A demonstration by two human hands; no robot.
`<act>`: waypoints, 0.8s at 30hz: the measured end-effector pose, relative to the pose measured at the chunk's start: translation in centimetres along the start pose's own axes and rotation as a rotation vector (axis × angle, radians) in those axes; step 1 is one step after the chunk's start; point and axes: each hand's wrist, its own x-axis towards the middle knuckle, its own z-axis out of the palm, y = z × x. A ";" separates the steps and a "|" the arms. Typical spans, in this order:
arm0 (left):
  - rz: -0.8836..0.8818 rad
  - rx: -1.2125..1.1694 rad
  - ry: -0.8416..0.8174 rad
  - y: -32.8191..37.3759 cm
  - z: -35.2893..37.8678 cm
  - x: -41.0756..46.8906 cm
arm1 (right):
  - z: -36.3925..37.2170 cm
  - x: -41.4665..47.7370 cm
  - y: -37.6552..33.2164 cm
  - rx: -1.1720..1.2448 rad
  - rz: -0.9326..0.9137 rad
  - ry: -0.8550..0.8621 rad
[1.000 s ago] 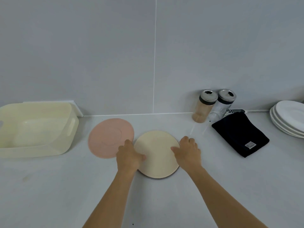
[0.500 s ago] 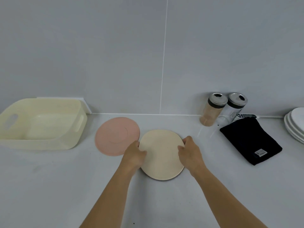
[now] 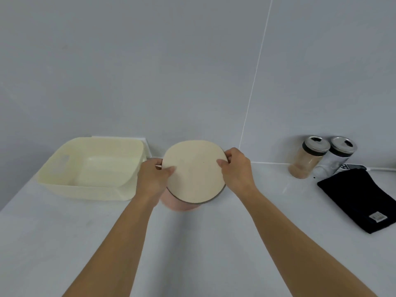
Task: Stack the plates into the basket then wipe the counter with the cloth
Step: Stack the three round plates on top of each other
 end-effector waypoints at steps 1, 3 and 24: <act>0.011 0.010 0.007 -0.3 -0.4 0.8 | 0.9 0.4 -0.3 -0.011 0.008 0.002; 0.023 0.042 0.000 -1.1 -0.7 2.0 | 2.2 0.9 -0.2 -0.050 0.031 0.002; -0.197 0.661 -0.183 -6.6 0.9 7.3 | 8.6 2.9 2.8 -0.439 0.490 -0.118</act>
